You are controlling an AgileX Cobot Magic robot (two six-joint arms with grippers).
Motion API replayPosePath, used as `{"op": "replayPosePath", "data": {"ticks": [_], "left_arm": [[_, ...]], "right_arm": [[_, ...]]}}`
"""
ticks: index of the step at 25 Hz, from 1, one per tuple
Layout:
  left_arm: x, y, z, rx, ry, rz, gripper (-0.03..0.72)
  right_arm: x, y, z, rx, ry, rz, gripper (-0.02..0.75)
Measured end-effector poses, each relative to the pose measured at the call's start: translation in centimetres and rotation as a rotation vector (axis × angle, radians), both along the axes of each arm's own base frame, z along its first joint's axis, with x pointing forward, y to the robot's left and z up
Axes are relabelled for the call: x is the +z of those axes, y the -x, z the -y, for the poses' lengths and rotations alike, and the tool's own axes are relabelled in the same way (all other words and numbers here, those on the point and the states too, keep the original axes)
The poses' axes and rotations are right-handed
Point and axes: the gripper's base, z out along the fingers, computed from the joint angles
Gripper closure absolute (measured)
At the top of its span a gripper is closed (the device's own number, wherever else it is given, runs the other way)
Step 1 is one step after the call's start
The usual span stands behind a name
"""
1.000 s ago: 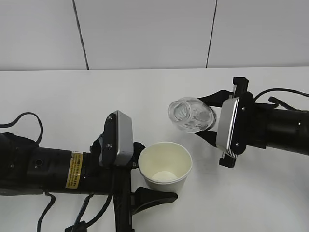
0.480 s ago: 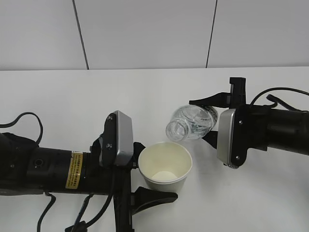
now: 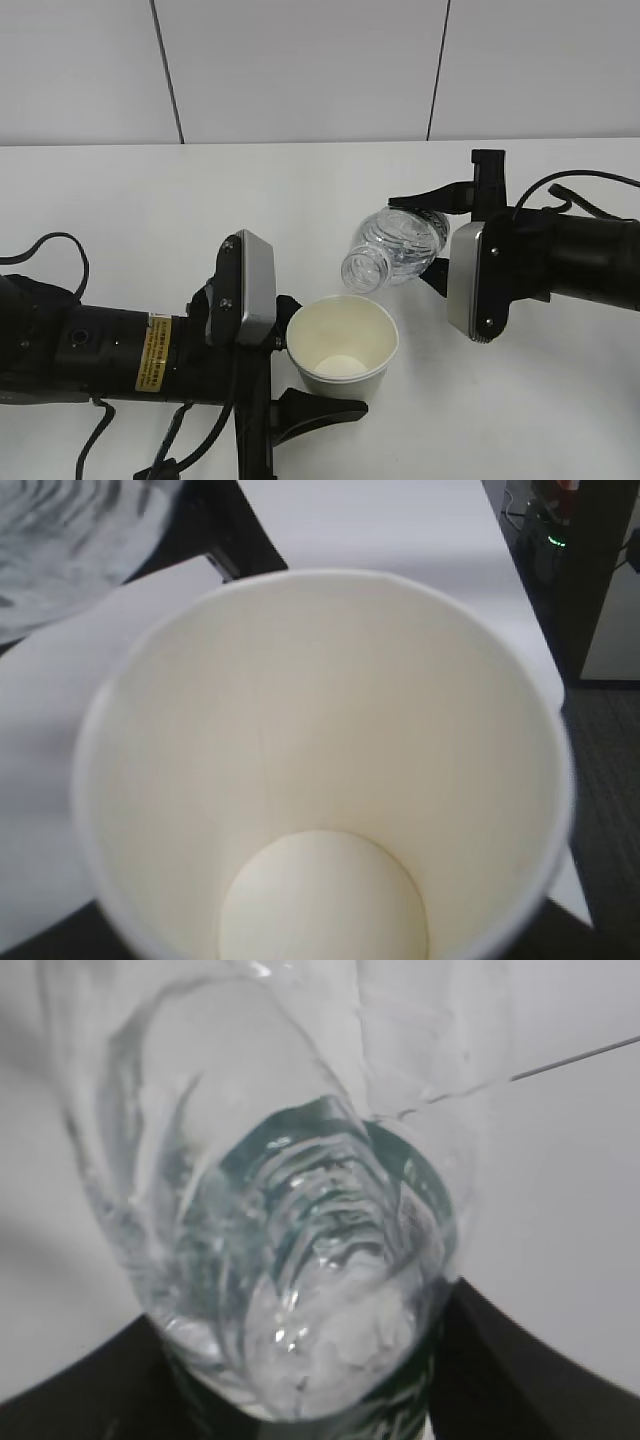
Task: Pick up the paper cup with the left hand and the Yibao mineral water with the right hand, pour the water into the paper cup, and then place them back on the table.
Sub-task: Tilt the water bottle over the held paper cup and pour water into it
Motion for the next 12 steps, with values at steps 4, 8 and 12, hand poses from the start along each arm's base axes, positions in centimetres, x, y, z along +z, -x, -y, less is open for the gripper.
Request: {"op": "replayPosePath", "data": {"ticks": [4,8,12], "left_arm": [[-0.06,0.17,0.00,-0.022,-0.008,0.005,0.255],[-0.06,0.18,0.00,-0.023,-0.007,0.005,0.255],[-0.04,0.16,0.00,-0.021,-0.005,0.005,0.255]], "right_arm": [[0.37,-0.26,-0.05,0.002,-0.001,0.016,0.325],[0.46,-0.36,-0.06,0.003,0.004,0.024,0.325],[0.65,-0.32,-0.05,0.009,0.019,0.044,0.325]]}}
